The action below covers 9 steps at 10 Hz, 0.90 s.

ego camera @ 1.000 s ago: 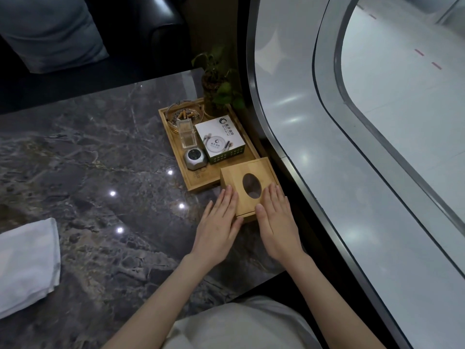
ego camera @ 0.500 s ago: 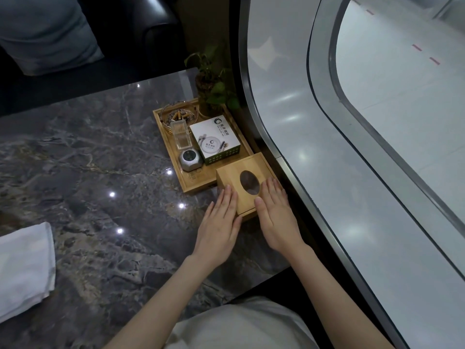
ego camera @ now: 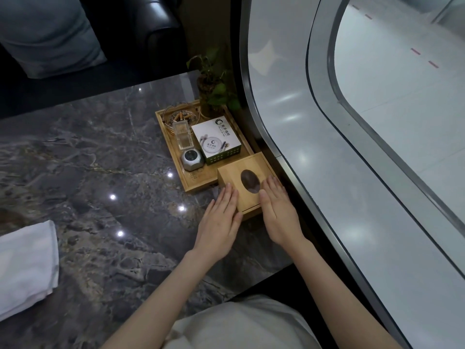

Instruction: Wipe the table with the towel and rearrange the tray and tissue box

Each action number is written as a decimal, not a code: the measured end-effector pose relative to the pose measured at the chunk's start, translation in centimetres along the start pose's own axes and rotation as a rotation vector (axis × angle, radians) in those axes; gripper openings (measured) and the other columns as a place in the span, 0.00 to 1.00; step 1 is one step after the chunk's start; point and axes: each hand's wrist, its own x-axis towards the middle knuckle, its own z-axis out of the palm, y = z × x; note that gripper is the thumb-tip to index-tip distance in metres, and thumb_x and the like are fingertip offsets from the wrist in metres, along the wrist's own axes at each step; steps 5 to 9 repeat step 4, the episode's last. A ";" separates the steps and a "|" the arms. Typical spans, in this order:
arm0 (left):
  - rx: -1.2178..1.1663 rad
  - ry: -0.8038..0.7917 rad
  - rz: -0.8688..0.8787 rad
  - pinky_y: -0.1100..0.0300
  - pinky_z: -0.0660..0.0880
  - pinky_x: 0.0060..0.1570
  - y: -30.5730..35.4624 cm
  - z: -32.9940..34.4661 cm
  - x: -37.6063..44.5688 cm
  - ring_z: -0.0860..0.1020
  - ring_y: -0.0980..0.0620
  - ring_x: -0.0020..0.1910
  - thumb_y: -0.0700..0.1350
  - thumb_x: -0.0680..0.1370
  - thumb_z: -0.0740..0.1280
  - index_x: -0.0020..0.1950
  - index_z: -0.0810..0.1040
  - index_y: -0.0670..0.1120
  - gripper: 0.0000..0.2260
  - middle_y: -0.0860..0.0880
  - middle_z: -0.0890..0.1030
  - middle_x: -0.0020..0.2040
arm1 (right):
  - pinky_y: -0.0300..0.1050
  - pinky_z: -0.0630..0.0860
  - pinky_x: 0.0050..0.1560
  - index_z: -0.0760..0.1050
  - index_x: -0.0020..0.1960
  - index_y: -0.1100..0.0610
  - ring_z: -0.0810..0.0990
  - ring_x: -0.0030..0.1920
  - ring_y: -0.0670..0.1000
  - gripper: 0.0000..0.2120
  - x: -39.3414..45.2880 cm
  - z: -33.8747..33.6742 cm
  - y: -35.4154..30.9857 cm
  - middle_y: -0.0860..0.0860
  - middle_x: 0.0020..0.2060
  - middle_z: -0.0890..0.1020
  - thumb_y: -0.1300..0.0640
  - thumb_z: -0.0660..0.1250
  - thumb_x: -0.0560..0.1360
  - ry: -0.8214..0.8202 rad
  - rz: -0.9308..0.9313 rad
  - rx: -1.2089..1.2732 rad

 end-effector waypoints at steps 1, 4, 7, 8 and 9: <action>-0.128 0.027 -0.025 0.58 0.50 0.74 0.4 -1.0 0.0 0.51 0.57 0.75 0.51 0.81 0.52 0.75 0.52 0.48 0.23 0.52 0.51 0.77 | 0.39 0.48 0.70 0.60 0.72 0.56 0.56 0.74 0.48 0.23 0.0 -0.6 -1.0 0.53 0.74 0.62 0.48 0.46 0.80 0.024 0.033 0.131; -0.412 0.345 -0.113 0.47 0.77 0.41 0.4 -9.4 3.2 0.80 0.49 0.37 0.48 0.80 0.56 0.42 0.79 0.43 0.15 0.44 0.82 0.38 | 0.36 0.76 0.48 0.76 0.53 0.53 0.79 0.47 0.42 0.10 2.8 -3.1 -9.7 0.45 0.44 0.81 0.57 0.57 0.79 0.098 -0.151 0.558; -0.412 0.345 -0.113 0.47 0.77 0.41 0.4 -9.4 3.2 0.80 0.49 0.37 0.48 0.80 0.56 0.42 0.79 0.43 0.15 0.44 0.82 0.38 | 0.36 0.76 0.48 0.76 0.53 0.53 0.79 0.47 0.42 0.10 2.8 -3.1 -9.7 0.45 0.44 0.81 0.57 0.57 0.79 0.098 -0.151 0.558; -0.412 0.345 -0.113 0.47 0.77 0.41 0.4 -9.4 3.2 0.80 0.49 0.37 0.48 0.80 0.56 0.42 0.79 0.43 0.15 0.44 0.82 0.38 | 0.36 0.76 0.48 0.76 0.53 0.53 0.79 0.47 0.42 0.10 2.8 -3.1 -9.7 0.45 0.44 0.81 0.57 0.57 0.79 0.098 -0.151 0.558; -0.412 0.345 -0.113 0.47 0.77 0.41 0.4 -9.4 3.2 0.80 0.49 0.37 0.48 0.80 0.56 0.42 0.79 0.43 0.15 0.44 0.82 0.38 | 0.36 0.76 0.48 0.76 0.53 0.53 0.79 0.47 0.42 0.10 2.8 -3.1 -9.7 0.45 0.44 0.81 0.57 0.57 0.79 0.098 -0.151 0.558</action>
